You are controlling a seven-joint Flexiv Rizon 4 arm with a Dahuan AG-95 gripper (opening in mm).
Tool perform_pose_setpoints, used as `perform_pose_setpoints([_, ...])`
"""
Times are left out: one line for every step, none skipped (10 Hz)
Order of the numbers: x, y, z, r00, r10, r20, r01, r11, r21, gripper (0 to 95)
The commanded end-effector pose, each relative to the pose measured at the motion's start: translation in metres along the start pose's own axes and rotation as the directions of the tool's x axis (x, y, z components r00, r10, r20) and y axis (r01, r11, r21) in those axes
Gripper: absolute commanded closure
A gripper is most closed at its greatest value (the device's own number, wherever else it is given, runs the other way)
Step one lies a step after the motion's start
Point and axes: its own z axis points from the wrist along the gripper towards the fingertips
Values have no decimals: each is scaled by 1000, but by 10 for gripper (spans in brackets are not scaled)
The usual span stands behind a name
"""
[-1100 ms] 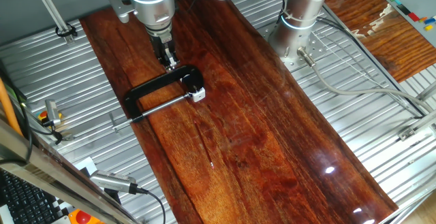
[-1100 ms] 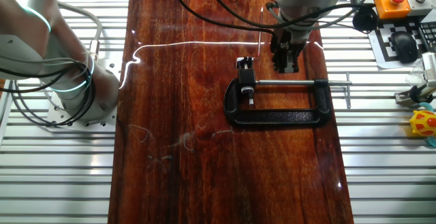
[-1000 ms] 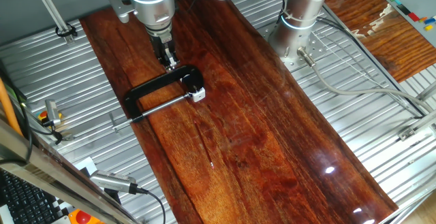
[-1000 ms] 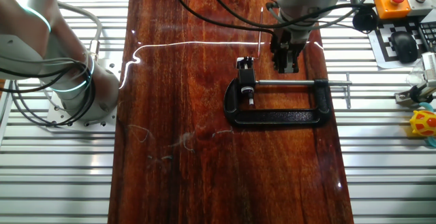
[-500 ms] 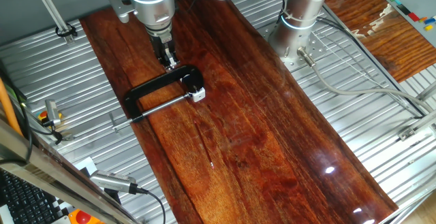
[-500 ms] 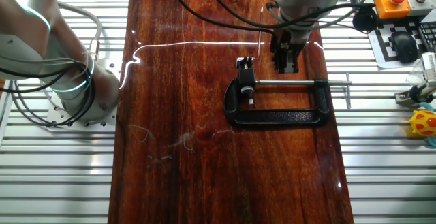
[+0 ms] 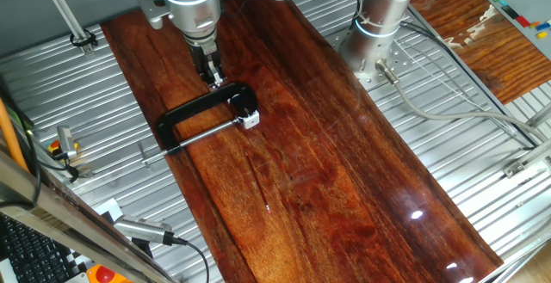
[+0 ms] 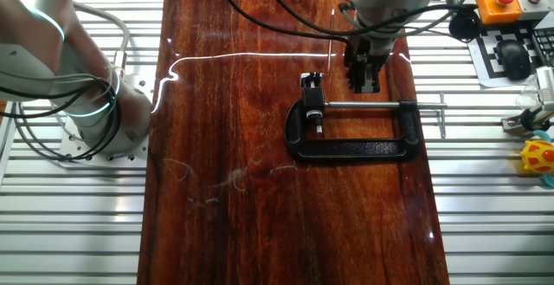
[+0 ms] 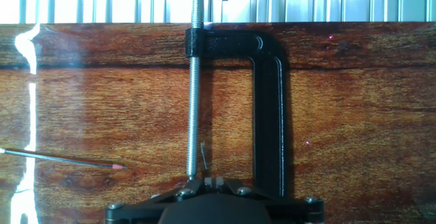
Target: Insert the pencil into the pencil sharpener
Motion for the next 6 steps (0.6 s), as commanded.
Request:
perform_pose_setpoints([1,0,0,1000,-2,-1,2,1000,2,950])
perform_pose_setpoints([1,0,0,1000,-2,-1,2,1000,2,950])
perform_pose_setpoints([1,0,0,1000,-3,-1,3,1000,2,950])
perform_pose_setpoints([1,0,0,1000,-4,-1,4,1000,2,950])
perform_pose_setpoints([2,0,1,999,-34,-1,34,999,3,950])
perform_pose_setpoints([3,0,1,998,-59,-2,59,998,2,950])
